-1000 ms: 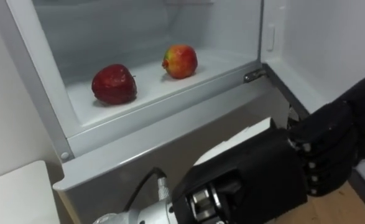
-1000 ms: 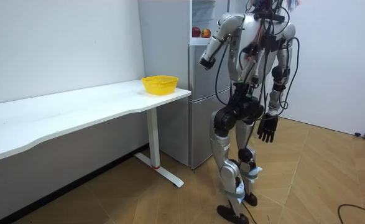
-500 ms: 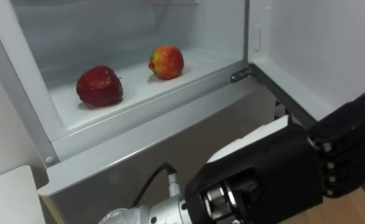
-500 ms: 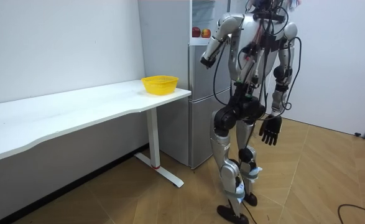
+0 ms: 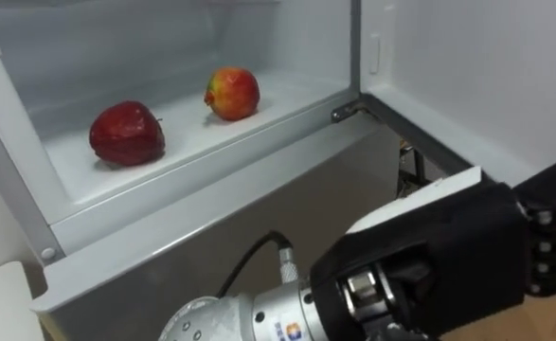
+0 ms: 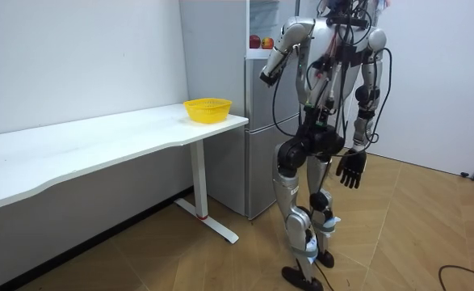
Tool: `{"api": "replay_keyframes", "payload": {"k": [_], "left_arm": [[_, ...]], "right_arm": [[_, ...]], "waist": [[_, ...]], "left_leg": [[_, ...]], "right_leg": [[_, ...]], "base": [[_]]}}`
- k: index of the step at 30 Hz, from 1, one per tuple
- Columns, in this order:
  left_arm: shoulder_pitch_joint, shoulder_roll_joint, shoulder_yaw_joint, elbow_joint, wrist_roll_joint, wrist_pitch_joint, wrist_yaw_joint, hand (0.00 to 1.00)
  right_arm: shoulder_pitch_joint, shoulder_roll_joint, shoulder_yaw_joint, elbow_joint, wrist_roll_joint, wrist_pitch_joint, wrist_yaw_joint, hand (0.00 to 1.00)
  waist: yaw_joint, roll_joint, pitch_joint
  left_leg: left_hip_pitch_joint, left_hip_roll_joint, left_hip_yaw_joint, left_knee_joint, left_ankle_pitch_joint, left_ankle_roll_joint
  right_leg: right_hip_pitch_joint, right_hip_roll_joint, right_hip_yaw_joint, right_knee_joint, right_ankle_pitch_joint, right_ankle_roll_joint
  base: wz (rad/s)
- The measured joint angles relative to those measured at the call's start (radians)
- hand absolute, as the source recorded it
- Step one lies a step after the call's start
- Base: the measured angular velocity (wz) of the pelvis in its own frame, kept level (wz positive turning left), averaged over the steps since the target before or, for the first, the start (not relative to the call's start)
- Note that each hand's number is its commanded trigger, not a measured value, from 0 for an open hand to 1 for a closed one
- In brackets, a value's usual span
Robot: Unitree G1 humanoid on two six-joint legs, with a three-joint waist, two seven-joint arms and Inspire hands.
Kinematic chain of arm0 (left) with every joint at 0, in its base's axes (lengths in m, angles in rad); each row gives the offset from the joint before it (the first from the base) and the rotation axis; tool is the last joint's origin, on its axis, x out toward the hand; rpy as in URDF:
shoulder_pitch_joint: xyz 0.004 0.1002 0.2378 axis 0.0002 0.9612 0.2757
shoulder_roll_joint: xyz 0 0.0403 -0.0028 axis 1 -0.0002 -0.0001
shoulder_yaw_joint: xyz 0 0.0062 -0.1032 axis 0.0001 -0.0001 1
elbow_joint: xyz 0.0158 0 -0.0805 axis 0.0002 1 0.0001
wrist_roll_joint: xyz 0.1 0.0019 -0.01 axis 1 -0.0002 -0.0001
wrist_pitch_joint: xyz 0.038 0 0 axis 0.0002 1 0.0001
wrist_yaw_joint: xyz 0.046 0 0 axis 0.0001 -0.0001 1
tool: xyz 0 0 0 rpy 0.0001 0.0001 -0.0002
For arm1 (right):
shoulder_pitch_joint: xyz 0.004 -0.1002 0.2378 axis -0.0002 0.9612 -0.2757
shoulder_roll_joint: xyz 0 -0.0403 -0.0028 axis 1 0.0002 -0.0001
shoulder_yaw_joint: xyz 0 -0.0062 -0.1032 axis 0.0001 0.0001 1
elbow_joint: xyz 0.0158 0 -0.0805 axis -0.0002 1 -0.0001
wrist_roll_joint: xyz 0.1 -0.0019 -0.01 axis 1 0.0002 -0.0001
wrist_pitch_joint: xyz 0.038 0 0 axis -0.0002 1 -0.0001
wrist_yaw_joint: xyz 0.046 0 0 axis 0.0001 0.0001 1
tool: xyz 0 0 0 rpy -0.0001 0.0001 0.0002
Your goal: Retrieve from the upper fridge
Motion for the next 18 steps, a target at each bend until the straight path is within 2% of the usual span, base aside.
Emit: {"api": "replay_keyframes", "payload": {"k": [5, 8, 12, 15, 18], "left_arm": [[-0.010, -0.045, -0.015, 0.000, 0.000, 0.007, 0.003, 0.00], [-0.031, -0.055, -0.021, 0.006, 0.001, 0.007, 0.007, 0.00], [-0.035, -0.058, -0.025, 0.010, 0.001, 0.007, 0.014, 0.00], [-0.035, -0.055, -0.022, 0.007, 0.028, 0.006, 0.028, 0.00], [-0.034, -0.023, 0.005, -0.008, 0.106, 0.007, 0.044, 0.00]], "right_arm": [[-0.014, -0.002, 0.001, 0.005, 0.003, 0.009, 0.000, 0.00], [-0.023, -0.002, 0.002, 0.013, 0.003, 0.009, -0.001, 0.00], [-0.029, -0.002, 0.003, 0.015, 0.003, 0.010, -0.005, 0.00], [-0.033, -0.003, 0.003, 0.021, 0.005, 0.006, -0.014, 0.00], [-0.031, -0.004, -0.002, 0.019, 0.005, 0.001, -0.015, 0.00]], "waist": [[-0.017, 0.008, 0.0023], [-0.021, 0.008, 0.0025], [-0.022, 0.008, 0.0025], [-0.005, 0.008, 0.0029], [0.030, 0.003, 0.0061]], "left_leg": [[0.002, 0.002, 0.002, 0.000, 0.000, 0.000], [0.002, 0.003, 0.008, 0.000, 0.000, 0.000], [0.002, 0.003, 0.008, 0.000, 0.000, 0.000], [0.005, 0.004, 0.004, -0.002, 0.000, 0.000], [0.002, 0.005, 0.001, -0.005, 0.000, 0.000]], "right_leg": [[0.000, 0.001, -0.002, 0.000, 0.001, -0.001], [0.000, 0.001, -0.002, 0.000, 0.001, -0.002], [0.000, 0.002, -0.002, -0.001, 0.001, -0.002], [0.002, 0.004, 0.000, 0.000, 0.002, -0.003], [-0.003, 0.006, -0.002, 0.010, 0.003, -0.004]], "base": [[-0.02], [0.00], [0.00], [-0.03], [0.00]]}}
